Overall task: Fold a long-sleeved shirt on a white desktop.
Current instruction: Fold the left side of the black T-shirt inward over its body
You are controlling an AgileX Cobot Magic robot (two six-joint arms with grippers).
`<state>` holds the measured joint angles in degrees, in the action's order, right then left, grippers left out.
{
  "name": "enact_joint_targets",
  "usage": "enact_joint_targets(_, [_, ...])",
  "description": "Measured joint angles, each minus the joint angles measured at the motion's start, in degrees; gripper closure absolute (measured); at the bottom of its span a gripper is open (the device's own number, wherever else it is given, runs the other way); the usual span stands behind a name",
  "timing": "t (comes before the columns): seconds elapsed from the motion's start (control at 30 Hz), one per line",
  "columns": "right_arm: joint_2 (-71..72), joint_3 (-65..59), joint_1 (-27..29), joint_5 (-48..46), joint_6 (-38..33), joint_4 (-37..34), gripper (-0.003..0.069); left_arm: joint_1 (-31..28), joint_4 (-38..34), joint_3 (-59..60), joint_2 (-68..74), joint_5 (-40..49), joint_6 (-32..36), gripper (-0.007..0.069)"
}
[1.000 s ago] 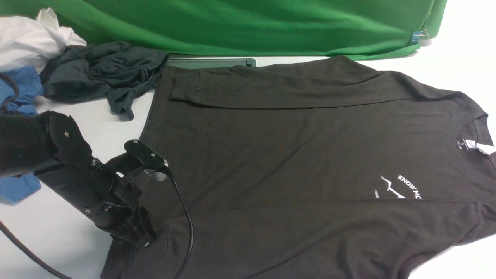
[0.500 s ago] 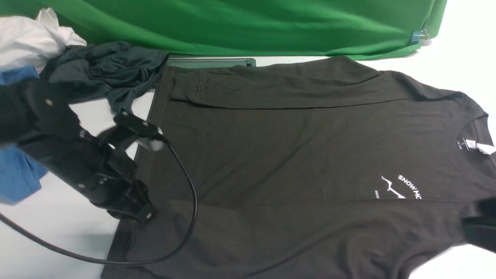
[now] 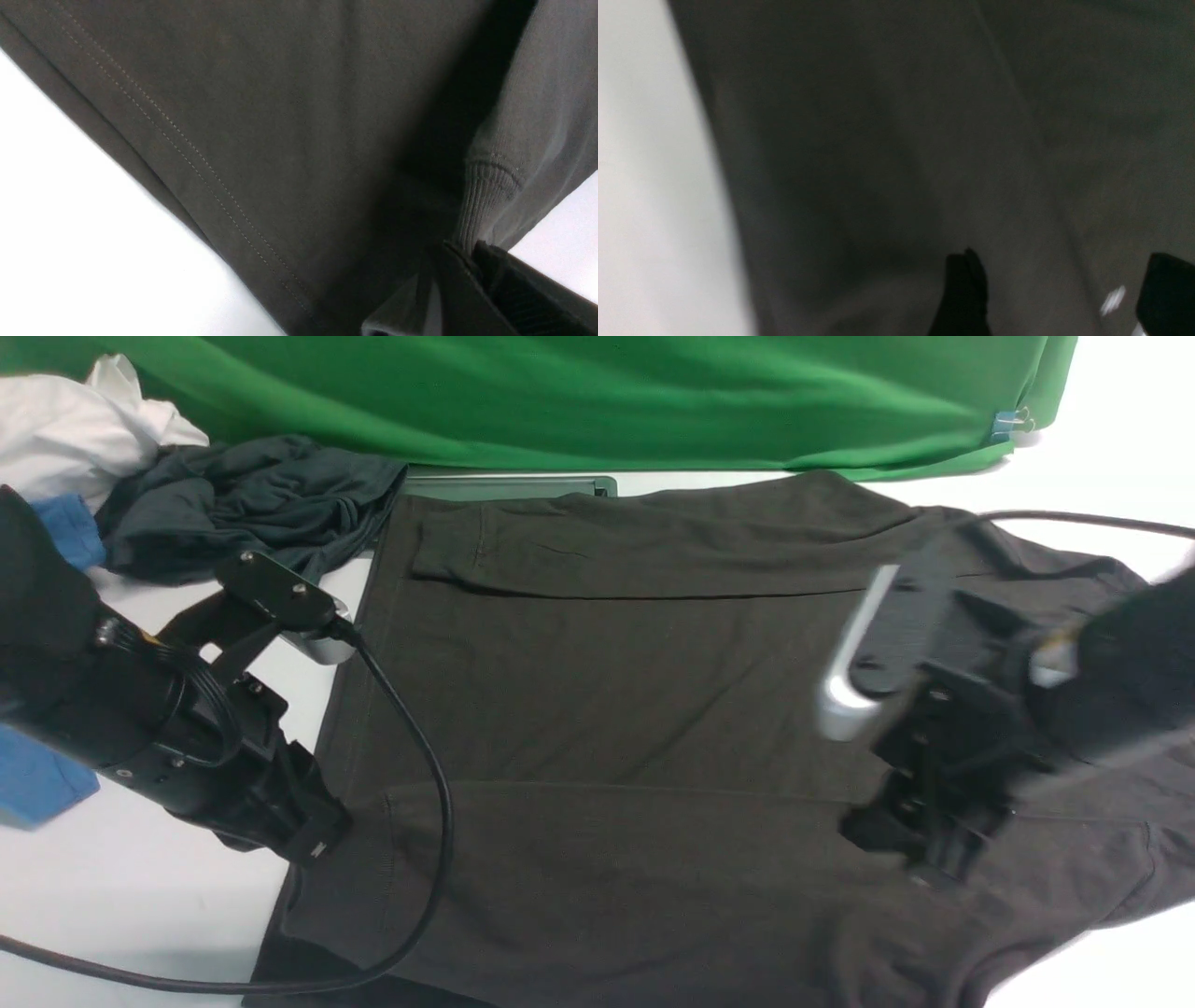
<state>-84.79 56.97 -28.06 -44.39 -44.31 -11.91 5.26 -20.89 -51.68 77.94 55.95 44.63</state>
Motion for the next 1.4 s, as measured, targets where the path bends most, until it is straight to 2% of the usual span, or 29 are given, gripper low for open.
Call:
enact_joint_targets(0.1, [-6.91, 4.47, 0.00, -0.05, -6.74, 0.00, 0.0188, 0.00, 0.00, 0.00, 0.00, 0.00, 0.49, 0.0587])
enact_joint_targets(0.23, [-14.06, 10.26, 0.00, -2.97, -11.27, -0.42, 0.0187, 0.00, 0.00, 0.00, 0.00, 0.00, 1.78, 0.0587])
enact_joint_targets(0.47, [-21.81, 16.27, 0.00, -5.72, -15.44, -1.36, 0.0187, 0.00, 0.00, 0.00, 0.00, 0.00, 1.95, 0.0587])
enact_joint_targets(0.8, [-26.83, 16.92, 0.00, -8.09, -20.11, -2.84, 0.0202, 0.00, 0.00, 0.00, 0.00, -0.16, 1.95, 0.0587])
enact_joint_targets(0.9, [-27.14, 16.92, 0.00, -8.40, -20.42, -2.84, 0.0288, 0.00, 0.00, 0.00, 0.00, -0.24, 1.95, 0.0587])
enact_joint_targets(1.03, [-27.19, 16.99, 0.00, -8.67, -20.42, -2.89, 0.0547, 0.00, 0.00, 0.00, 0.00, -0.26, 2.12, 0.0587])
enact_joint_targets(1.1, [-27.19, 16.99, 0.00, -8.73, -20.35, -2.89, 0.0604, 0.00, 0.00, 0.00, 0.00, -0.26, 2.12, 0.0587])
enact_joint_targets(1.2, [-27.00, 16.99, 0.00, -9.40, -19.24, -2.89, 0.0633, 0.00, 0.00, 0.00, 0.00, -0.44, 2.12, 0.0587])
enact_joint_targets(1.4, [-24.07, 16.99, 1.35, -10.50, -15.36, -3.02, 0.0638, 0.00, -0.11, 0.00, 0.00, -2.17, 1.87, 0.0587])
